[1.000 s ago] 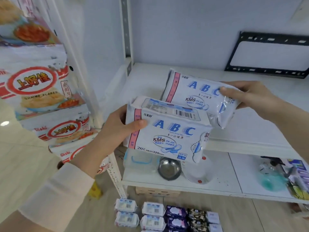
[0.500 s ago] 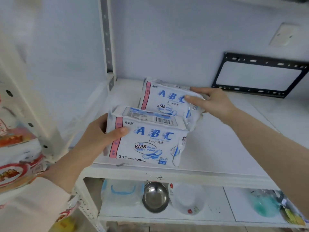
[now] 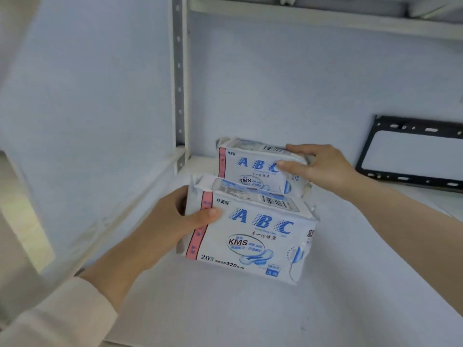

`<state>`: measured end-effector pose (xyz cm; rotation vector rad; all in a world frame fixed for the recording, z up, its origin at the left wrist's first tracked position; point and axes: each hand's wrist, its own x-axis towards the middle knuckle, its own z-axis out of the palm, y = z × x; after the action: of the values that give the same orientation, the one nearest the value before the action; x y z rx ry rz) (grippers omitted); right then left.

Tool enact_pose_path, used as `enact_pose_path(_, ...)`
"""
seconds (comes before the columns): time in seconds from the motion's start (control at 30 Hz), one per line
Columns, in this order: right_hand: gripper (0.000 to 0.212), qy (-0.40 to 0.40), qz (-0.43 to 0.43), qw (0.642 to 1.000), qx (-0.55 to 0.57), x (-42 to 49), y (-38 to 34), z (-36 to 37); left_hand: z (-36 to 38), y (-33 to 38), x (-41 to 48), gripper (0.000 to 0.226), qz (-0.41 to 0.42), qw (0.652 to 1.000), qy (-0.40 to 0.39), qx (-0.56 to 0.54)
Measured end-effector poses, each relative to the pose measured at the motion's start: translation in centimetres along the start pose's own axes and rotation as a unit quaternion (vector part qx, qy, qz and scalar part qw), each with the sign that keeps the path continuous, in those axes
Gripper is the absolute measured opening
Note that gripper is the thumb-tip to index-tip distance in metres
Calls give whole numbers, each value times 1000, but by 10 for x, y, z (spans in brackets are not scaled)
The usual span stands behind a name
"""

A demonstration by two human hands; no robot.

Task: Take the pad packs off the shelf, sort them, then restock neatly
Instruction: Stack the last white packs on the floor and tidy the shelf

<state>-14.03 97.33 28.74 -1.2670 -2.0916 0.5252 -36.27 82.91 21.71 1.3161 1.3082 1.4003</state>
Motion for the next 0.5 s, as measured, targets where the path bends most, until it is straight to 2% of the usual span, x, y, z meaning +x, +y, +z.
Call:
enact_pose_path(0.1, 56, -21, -9, 1000, -13, 21, 3, 13, -5, -6, 19, 58, 1, 1000, -12, -2)
enact_pose_path(0.33, 42, -48, -23, 999, 5, 65, 11, 41, -21, -18, 57, 83, 14, 997, -71, -8)
enact_pose_path(0.5, 39, -79, -21, 996, 31, 89, 19, 57, -34, -25, 80, 70, 26, 995, -94, 1)
